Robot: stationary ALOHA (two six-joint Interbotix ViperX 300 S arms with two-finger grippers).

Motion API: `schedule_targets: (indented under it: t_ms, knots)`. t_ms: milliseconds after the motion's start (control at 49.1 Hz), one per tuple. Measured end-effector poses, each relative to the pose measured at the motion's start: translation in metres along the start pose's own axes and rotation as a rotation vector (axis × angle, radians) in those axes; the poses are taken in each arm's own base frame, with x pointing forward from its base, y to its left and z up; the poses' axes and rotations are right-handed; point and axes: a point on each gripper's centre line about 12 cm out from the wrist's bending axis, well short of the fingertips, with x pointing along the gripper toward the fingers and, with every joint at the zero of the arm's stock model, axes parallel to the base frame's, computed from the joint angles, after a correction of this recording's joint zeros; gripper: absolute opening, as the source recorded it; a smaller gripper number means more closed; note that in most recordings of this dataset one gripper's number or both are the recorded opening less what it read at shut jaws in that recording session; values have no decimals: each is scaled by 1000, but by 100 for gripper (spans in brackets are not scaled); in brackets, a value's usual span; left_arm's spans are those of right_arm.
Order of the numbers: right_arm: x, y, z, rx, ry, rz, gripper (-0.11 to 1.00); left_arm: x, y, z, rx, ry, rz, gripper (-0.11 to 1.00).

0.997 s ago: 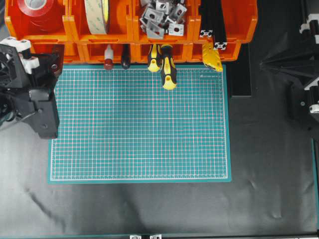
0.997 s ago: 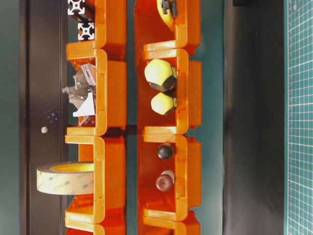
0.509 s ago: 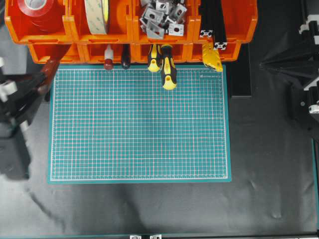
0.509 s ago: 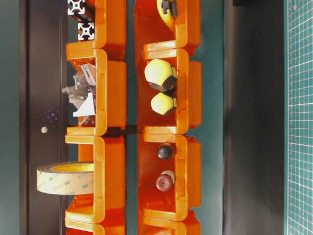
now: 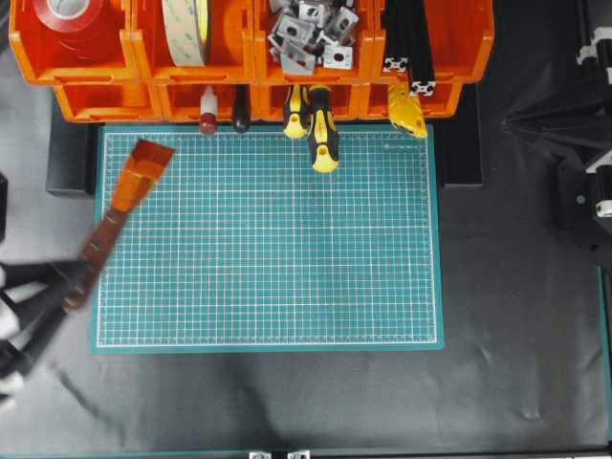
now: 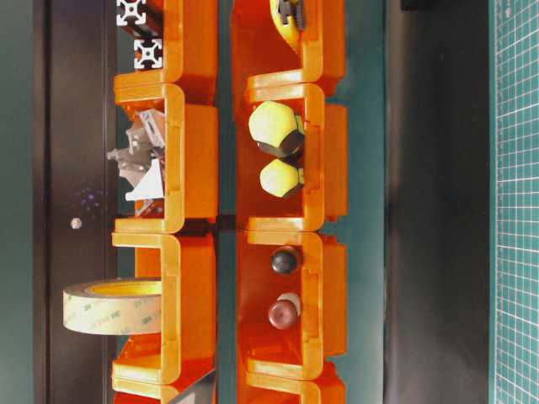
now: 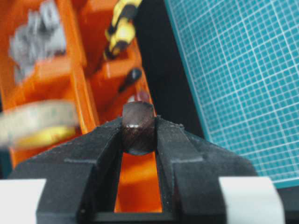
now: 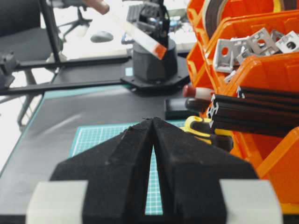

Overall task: Pick scraper from container rack with left arm.
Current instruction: 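Swing the held scraper down and over the mat with the left gripper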

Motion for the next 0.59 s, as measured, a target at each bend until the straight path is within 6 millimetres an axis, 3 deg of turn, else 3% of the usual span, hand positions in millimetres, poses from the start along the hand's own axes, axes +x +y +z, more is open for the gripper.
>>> schedule_targets:
  t_ms: [204,448,590]
  knots:
    - [-1,-3,0,2,-4,-18,1,30,-23,21,136,18,0,20]
    - [-3,-4,2,10,-17,-22,1,64,-32,38,109,-167,-61,20]
    - [-3,-4,2,18,-15,-21,1,96,-40,36,43,-247,-117,20]
